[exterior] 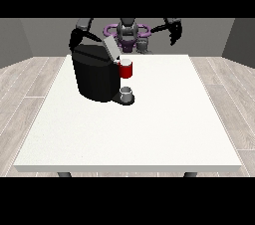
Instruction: Insert the coffee pod into the coffee machine and close the lid
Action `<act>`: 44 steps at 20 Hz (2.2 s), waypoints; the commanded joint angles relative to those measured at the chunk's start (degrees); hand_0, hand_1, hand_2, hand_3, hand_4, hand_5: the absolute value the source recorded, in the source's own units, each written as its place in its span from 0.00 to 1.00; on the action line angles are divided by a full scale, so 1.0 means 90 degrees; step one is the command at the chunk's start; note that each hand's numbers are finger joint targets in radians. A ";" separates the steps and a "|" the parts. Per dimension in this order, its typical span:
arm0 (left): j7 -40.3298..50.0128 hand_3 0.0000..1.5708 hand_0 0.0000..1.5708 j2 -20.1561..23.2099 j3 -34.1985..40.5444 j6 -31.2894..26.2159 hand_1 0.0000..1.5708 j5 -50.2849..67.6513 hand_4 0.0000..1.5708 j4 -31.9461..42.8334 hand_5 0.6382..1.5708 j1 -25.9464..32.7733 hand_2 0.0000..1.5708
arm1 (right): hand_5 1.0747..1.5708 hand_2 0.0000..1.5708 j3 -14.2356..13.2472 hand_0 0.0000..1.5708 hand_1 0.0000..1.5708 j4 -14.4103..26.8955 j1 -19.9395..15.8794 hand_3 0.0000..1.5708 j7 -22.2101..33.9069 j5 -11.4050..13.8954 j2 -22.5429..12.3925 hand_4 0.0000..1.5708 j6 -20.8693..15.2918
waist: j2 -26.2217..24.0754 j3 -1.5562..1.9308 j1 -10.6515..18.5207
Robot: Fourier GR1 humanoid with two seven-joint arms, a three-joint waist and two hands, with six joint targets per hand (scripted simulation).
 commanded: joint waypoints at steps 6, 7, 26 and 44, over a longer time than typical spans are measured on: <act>0.0196 0.00 0.00 0.0044 0.0197 -0.0229 0.00 0.0494 0.22 -0.0294 1.00 0.0681 0.00 | 1.00 0.00 0.0526 0.00 0.00 -0.1028 -0.0840 0.00 0.0551 -0.0190 -0.0103 0.04 0.0809 | -0.0274 -0.0001 0.0085; 0.0488 0.00 0.00 -0.0165 -0.0045 -0.0072 0.00 0.0618 0.23 -0.0294 1.00 0.0759 0.00 | 1.00 0.00 0.0460 0.00 0.00 -0.0865 -0.0779 0.00 0.0451 -0.0277 -0.0156 0.12 0.0938 | -0.0501 0.0002 0.0298; 0.1070 0.00 0.00 -0.0172 -0.1946 0.0423 0.00 0.1998 0.17 -0.3158 1.00 0.1932 0.00 | 1.00 0.00 -0.0641 0.00 0.00 0.0293 -0.2492 0.00 0.0897 -0.1196 -0.0664 0.06 0.1132 | 0.0934 0.0004 0.0923; 0.1145 0.00 0.00 0.0025 -0.1510 0.0594 0.00 0.1663 0.21 -0.4388 1.00 0.2531 0.00 | 1.00 0.00 0.0226 0.00 0.00 0.0516 -0.3359 0.00 0.0932 -0.0842 -0.0357 0.00 0.1224 | 0.1786 0.0001 0.0355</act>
